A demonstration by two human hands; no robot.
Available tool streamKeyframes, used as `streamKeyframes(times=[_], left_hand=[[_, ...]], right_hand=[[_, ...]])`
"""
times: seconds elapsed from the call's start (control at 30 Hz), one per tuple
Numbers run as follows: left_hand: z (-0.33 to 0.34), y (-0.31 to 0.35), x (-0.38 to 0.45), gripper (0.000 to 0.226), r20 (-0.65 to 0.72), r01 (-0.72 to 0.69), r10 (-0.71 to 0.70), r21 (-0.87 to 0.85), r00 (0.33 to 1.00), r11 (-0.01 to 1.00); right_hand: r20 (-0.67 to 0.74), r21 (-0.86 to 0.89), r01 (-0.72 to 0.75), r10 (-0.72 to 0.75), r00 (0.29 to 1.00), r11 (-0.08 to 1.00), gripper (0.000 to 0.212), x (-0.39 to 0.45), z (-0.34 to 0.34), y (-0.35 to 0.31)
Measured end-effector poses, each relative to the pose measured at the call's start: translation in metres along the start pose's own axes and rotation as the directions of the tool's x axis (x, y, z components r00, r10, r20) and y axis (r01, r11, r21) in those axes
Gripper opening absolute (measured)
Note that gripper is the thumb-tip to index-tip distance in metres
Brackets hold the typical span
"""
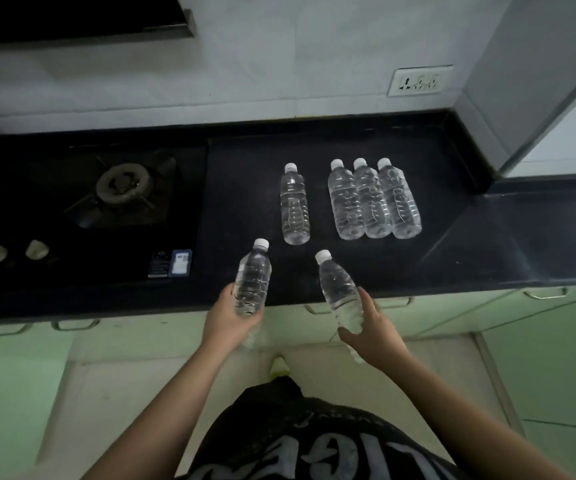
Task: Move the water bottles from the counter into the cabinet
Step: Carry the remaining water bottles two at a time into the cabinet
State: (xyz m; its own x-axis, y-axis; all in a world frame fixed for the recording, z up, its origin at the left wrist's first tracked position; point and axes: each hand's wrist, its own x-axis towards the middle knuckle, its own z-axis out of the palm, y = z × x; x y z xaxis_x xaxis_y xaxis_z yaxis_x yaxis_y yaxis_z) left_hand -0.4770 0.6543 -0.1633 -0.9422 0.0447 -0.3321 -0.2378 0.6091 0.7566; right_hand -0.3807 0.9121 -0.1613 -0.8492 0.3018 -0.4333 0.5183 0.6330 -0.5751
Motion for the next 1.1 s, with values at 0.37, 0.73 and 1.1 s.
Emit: streamKeyframes(times=[0.37, 0.73, 1.1], left_hand=[[-0.005, -0.061, -0.178, 0.064, 0.127, 0.268, -0.237, -0.525, 0.963, 0.808], [-0.081, -0.111, -0.319, 0.052, -0.068, 0.071, -0.194, -0.774, 0.979, 0.629], [-0.178, -0.231, -0.487, 0.043, -0.311, -0.164, -0.337, -0.902, 0.889, 0.400]], right_hand=[[0.146, 0.206, 0.190, -0.223, 0.964, 0.960, 0.085, -0.115, 0.015, 0.056], [0.325, 0.453, 0.441, -0.604, 0.728, 0.775, 0.074, -0.186, 0.062, -0.043], [0.527, 0.492, 0.465, -0.677, 0.514, 0.736, 0.072, -0.301, 0.215, -0.156]])
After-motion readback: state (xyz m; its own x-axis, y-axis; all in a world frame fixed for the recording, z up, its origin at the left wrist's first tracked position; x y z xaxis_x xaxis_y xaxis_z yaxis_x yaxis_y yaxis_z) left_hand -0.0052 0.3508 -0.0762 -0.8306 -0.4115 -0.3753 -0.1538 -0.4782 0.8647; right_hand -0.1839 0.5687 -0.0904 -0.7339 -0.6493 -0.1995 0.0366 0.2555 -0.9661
